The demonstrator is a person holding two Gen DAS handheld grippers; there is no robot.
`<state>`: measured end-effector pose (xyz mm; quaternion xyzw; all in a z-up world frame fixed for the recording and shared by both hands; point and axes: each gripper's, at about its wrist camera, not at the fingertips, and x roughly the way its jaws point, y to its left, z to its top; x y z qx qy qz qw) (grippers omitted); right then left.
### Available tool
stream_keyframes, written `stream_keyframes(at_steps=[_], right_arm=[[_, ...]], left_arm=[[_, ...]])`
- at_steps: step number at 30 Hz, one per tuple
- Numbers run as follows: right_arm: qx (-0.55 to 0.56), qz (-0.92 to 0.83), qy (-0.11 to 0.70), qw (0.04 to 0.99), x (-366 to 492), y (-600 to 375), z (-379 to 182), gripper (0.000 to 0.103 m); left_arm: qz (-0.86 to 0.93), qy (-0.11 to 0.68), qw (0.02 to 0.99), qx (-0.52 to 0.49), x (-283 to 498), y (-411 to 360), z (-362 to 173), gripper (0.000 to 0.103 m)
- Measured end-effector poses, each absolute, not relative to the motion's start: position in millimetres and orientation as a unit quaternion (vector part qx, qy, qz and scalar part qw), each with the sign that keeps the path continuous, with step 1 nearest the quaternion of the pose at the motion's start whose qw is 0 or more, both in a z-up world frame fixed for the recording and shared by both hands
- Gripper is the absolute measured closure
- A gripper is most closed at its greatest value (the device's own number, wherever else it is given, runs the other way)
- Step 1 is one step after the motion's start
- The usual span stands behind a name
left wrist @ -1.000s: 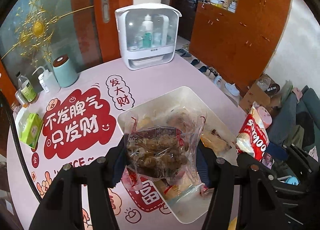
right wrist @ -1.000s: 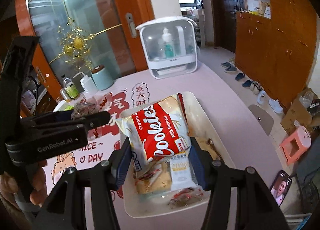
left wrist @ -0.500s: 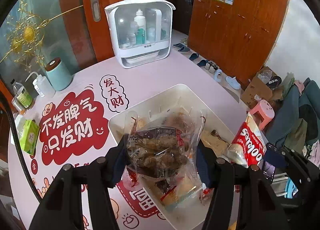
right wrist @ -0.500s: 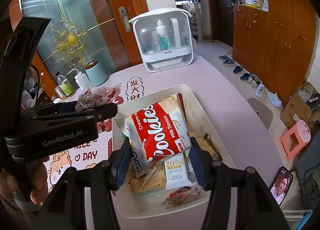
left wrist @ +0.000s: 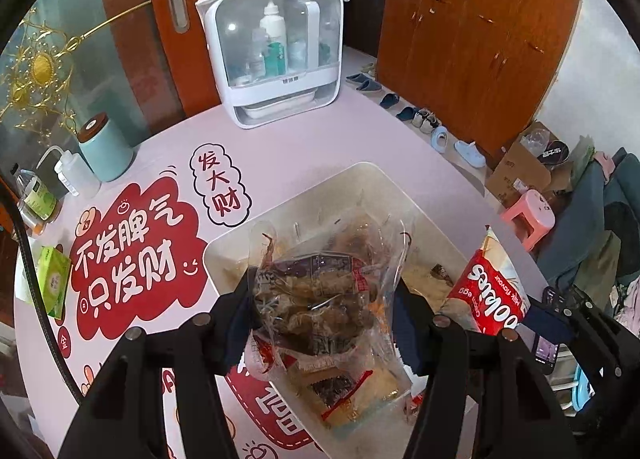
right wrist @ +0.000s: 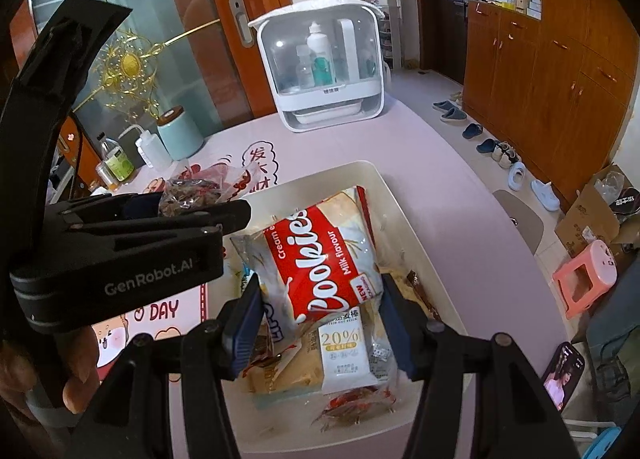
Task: Organize snacks
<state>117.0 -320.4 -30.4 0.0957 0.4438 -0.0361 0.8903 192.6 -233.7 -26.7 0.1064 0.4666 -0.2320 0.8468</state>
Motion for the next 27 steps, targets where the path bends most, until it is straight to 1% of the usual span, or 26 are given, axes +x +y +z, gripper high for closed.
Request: stream_keyframes(at_steps=[2, 4, 5, 6, 7, 9, 12, 14, 27], right_arm=[[0.088, -0.041, 0.450, 0.888, 122.9, -318.3, -34.4, 0.045], [0.083, -0.041, 0.454, 0.886, 127.7, -316.5, -39.0, 0.041], [0.081, -0.040, 0.459, 0.884, 130.1, -315.4, -42.5, 0.037], [0.080, -0.038, 0.467, 0.880, 132.7, -314.3, -46.5, 0.031], [0.079, -0.034, 0.472, 0.878, 134.3, -313.2, -49.8, 0.028], [0.072, -0.033, 0.472, 0.878, 134.6, -310.5, -53.1, 0.026], [0.060, -0.035, 0.470, 0.880, 134.3, -306.0, -54.5, 0.018], [0.057, -0.033, 0.470, 0.880, 134.2, -304.3, -55.3, 0.017], [0.051, -0.026, 0.475, 0.878, 125.9, -298.7, -56.0, 0.017]], left_arm=[[-0.229, 0.470, 0.846, 0.106, 197.7, -235.3, -30.4, 0.041], [-0.226, 0.475, 0.844, 0.103, 202.5, -236.0, -34.4, 0.021], [-0.226, 0.476, 0.844, 0.100, 204.1, -236.6, -35.4, 0.019], [-0.226, 0.478, 0.843, 0.098, 206.1, -236.2, -36.5, 0.018], [-0.224, 0.482, 0.841, 0.098, 208.2, -236.0, -38.4, 0.016], [-0.223, 0.494, 0.835, 0.097, 211.7, -235.1, -42.4, 0.010], [-0.220, 0.496, 0.835, 0.093, 212.5, -230.5, -44.9, 0.006], [-0.217, 0.494, 0.837, 0.092, 212.2, -227.7, -44.7, 0.001], [-0.208, 0.494, 0.840, 0.087, 198.3, -216.3, -39.5, 0.000]])
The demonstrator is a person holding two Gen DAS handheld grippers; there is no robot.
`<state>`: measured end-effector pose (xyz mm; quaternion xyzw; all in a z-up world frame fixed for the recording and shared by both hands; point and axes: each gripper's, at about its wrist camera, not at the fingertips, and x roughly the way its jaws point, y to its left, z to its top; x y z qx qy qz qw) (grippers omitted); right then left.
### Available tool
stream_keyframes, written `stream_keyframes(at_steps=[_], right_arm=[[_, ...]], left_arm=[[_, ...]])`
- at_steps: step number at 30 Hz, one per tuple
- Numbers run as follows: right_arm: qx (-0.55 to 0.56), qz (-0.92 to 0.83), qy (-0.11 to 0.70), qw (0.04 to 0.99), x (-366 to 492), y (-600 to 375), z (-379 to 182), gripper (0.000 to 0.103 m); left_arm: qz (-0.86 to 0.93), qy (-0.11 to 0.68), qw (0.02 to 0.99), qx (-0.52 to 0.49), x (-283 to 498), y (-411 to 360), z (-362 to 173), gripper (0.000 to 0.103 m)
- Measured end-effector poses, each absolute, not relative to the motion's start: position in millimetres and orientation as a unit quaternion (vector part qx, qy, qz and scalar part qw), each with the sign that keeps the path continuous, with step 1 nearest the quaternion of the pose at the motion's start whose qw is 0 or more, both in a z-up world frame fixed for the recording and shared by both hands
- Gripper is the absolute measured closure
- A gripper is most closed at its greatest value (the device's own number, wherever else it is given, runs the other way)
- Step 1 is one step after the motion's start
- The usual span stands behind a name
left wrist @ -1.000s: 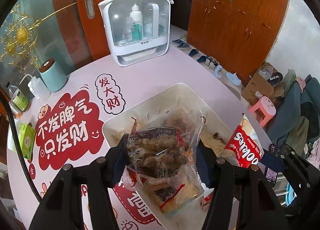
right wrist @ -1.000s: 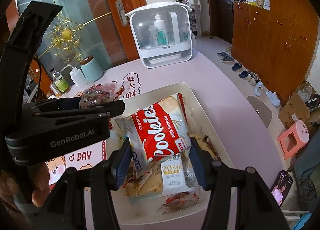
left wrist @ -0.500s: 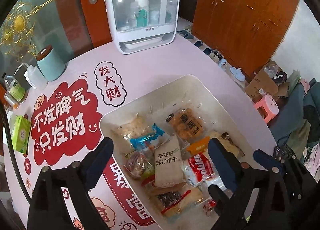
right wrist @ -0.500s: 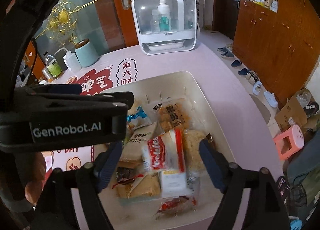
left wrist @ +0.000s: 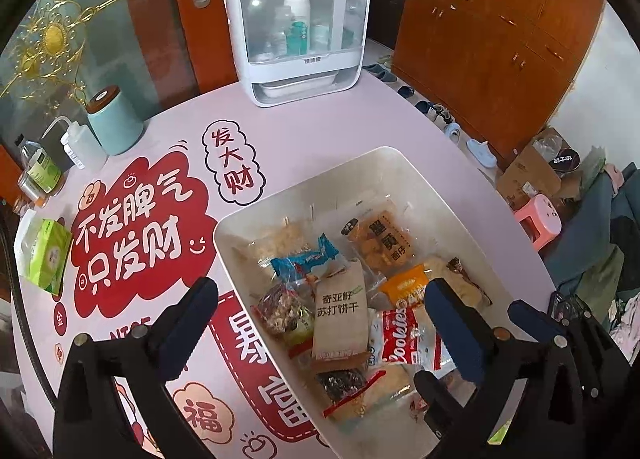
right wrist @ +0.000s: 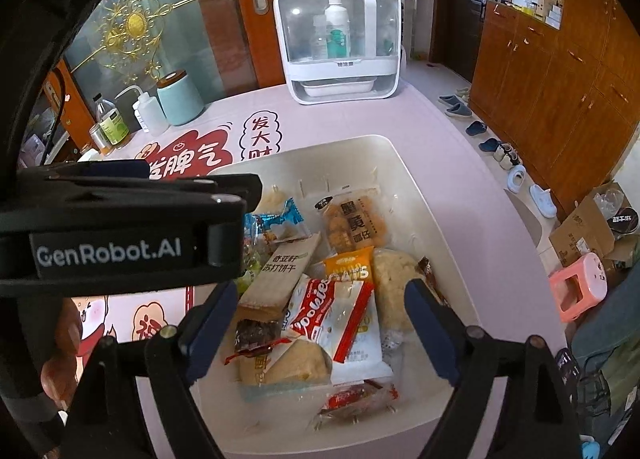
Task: Organize snacks
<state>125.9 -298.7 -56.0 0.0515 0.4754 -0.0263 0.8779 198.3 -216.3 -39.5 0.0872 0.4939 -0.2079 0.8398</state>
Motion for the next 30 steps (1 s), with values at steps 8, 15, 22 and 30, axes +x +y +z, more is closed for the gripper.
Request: stream_keyframes(at_steps=[8, 15, 22, 30], right_arm=[[0.044, -0.018, 0.483, 0.874, 113.1, -288.7, -55.7, 0.017], [0.035, -0.004, 0.486, 0.873, 99.8, -275.3, -53.8, 0.017], [0.020, 0.028, 0.488, 0.872, 89.2, -250.7, -52.5, 0.017], [0.025, 0.067, 0.477, 0.876, 78.6, -224.6, -41.7, 0.017]], left_arm=[[-0.202, 0.490, 0.844, 0.079, 179.6, -203.0, -33.7, 0.000], [-0.188, 0.490, 0.848, 0.070, 156.0, -177.8, -31.0, 0.000], [-0.149, 0.493, 0.856, 0.045, 129.9, -131.2, -28.5, 0.000], [-0.095, 0.490, 0.866, 0.032, 97.2, -79.1, -21.1, 0.000]])
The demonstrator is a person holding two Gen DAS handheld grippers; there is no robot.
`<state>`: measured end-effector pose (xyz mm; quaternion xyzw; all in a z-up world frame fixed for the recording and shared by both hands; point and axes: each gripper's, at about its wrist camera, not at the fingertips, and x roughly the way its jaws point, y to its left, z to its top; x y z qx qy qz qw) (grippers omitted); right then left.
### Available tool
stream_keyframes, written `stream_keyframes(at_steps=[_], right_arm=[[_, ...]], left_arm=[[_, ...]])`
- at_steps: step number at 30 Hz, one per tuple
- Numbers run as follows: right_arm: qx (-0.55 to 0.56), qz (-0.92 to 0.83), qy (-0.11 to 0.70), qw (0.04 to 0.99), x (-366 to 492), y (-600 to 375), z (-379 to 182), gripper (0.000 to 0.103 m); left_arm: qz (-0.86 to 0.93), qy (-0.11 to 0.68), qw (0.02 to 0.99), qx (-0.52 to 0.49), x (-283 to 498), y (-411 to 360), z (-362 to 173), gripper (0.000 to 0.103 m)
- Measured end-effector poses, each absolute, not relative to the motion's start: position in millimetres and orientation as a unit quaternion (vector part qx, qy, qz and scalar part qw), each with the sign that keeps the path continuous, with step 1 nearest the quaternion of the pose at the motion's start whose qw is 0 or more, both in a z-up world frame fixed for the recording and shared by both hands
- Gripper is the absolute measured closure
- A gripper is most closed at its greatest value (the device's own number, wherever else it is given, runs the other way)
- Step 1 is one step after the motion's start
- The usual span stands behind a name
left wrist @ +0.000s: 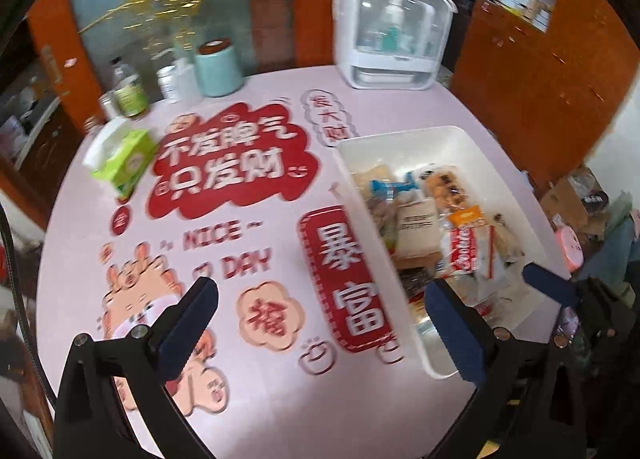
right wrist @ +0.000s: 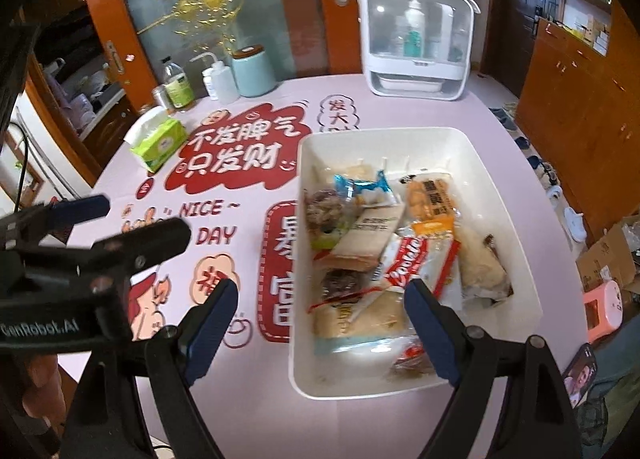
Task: Organize snacks
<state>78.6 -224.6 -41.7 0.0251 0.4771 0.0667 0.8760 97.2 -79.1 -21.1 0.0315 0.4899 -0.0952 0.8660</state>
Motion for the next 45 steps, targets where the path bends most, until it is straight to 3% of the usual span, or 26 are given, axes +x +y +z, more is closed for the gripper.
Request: stream_keyframes(at_steps=[16, 45], right_arm=[[0.010, 0.117, 0.476, 0.872, 54.5, -183.5, -15.6, 0.017], [0.010, 0.088, 0.460, 0.883, 23.1, -194.1, 8.6, 0.017]], left_arm=[[-0.004, 0.468, 0.883, -0.027, 37.7, -16.1, -0.9, 0.000], [0.005, 0.465, 0.885, -0.027, 2.8, -5.6, 6.6, 0.000]])
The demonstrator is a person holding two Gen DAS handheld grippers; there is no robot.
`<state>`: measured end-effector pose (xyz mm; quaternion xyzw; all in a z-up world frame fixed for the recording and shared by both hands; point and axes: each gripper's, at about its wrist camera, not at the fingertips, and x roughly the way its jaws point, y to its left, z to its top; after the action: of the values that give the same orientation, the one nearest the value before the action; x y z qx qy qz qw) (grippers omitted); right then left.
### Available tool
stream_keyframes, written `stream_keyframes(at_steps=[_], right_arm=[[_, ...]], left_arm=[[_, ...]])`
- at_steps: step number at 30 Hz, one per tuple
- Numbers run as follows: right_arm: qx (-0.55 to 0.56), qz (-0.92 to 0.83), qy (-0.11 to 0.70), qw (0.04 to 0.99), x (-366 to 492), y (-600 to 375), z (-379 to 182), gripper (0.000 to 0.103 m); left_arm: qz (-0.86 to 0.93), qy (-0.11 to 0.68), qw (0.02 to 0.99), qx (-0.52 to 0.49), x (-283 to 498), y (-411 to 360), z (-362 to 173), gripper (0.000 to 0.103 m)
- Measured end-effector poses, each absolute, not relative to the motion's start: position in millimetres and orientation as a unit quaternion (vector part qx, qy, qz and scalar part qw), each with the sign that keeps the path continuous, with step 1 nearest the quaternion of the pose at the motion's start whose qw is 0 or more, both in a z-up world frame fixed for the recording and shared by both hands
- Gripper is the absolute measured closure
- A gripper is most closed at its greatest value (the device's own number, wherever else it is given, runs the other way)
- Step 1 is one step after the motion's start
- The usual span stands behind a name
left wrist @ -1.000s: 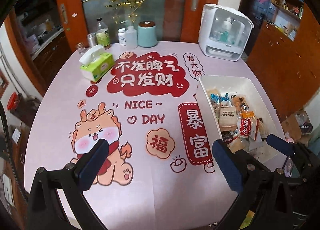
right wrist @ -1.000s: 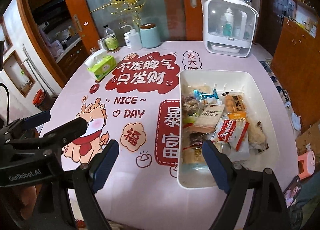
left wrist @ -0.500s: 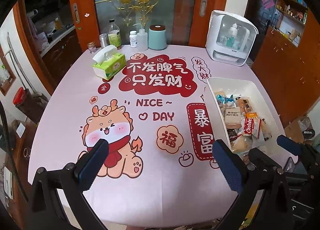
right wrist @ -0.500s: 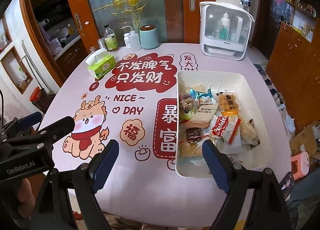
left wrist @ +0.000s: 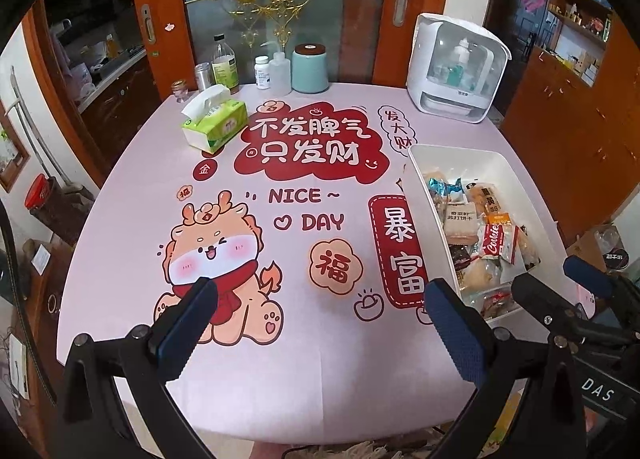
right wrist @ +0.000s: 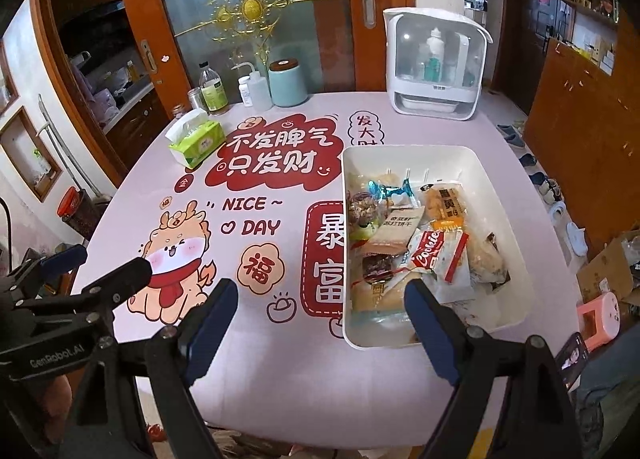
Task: Organize snacks
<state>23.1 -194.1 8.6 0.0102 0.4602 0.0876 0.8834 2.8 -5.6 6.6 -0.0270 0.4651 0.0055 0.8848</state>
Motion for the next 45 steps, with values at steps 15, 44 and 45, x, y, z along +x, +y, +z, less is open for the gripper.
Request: stream_keyframes(at_steps=[15, 44, 45], right_arm=[[0.015, 0.088, 0.455, 0.886, 19.2, -192.3, 14.4, 0.017], [0.027, 0.087, 0.455, 0.886, 15.6, -192.9, 15.1, 0.017], [0.027, 0.087, 0.456, 0.886, 14.7, -192.7, 14.6, 0.017]], left_arm=[[0.014, 0.475, 0.880, -0.023, 1.6, -1.5, 4.1, 0.000], [0.003, 0.485, 0.875, -0.003, 0.1, -7.8, 2.0, 0.000], [0.002, 0.485, 0.874, -0.002, -1.1, -8.8, 1.8, 0.000]])
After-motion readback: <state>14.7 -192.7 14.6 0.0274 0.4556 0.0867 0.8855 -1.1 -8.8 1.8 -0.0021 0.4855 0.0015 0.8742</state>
